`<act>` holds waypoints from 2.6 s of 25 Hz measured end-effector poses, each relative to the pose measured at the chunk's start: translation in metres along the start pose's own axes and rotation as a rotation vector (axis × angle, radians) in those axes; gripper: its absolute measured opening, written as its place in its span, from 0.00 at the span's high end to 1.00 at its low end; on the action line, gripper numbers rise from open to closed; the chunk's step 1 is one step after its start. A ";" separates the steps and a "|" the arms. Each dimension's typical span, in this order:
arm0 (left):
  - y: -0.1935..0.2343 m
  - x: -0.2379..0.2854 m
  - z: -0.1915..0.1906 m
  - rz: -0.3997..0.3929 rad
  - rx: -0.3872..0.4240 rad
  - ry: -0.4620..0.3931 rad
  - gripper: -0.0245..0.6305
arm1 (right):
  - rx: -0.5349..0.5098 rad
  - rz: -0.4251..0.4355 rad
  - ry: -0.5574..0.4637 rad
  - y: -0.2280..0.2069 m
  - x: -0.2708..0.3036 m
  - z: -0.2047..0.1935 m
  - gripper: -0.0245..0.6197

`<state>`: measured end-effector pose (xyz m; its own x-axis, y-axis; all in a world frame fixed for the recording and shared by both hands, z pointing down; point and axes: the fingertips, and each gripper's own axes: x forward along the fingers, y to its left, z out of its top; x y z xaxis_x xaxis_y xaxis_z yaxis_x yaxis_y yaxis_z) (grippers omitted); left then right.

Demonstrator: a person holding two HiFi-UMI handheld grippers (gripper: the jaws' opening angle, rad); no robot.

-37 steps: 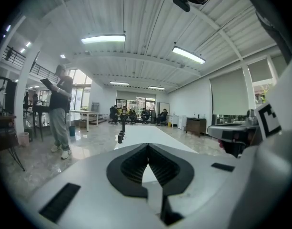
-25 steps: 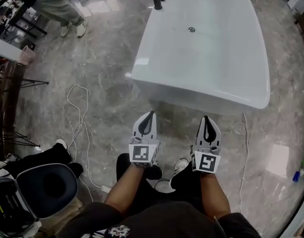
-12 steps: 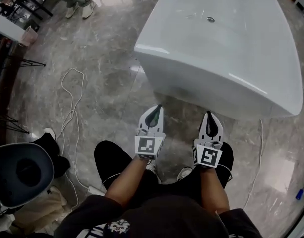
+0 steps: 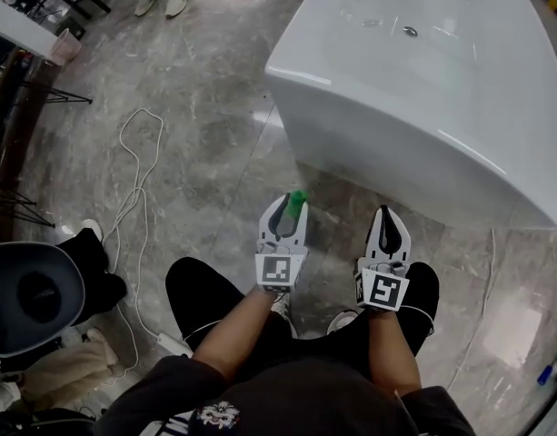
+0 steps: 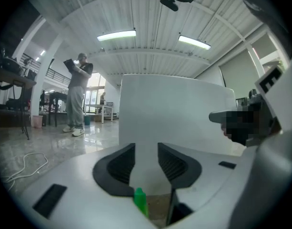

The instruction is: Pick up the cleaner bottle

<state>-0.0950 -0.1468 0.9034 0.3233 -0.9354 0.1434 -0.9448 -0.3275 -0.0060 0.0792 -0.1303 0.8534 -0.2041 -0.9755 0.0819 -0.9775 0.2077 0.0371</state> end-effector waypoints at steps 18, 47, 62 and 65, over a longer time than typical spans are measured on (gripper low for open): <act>0.014 0.043 -0.212 0.039 0.004 0.285 0.52 | 0.037 0.118 0.048 0.031 -0.002 -0.037 0.94; 0.032 0.091 -0.203 0.066 -0.039 0.263 0.68 | -0.003 0.108 0.060 0.032 -0.012 -0.041 0.94; 0.013 0.050 0.073 -0.019 -0.018 0.200 0.68 | -0.001 -0.017 0.084 0.005 -0.032 0.155 0.94; 0.005 0.025 0.164 -0.033 -0.021 0.201 0.68 | 0.000 -0.018 0.097 0.000 -0.051 0.239 0.94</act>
<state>-0.0834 -0.1935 0.7451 0.3391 -0.8778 0.3383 -0.9354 -0.3529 0.0219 0.0768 -0.0983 0.6114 -0.1801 -0.9676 0.1768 -0.9810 0.1899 0.0399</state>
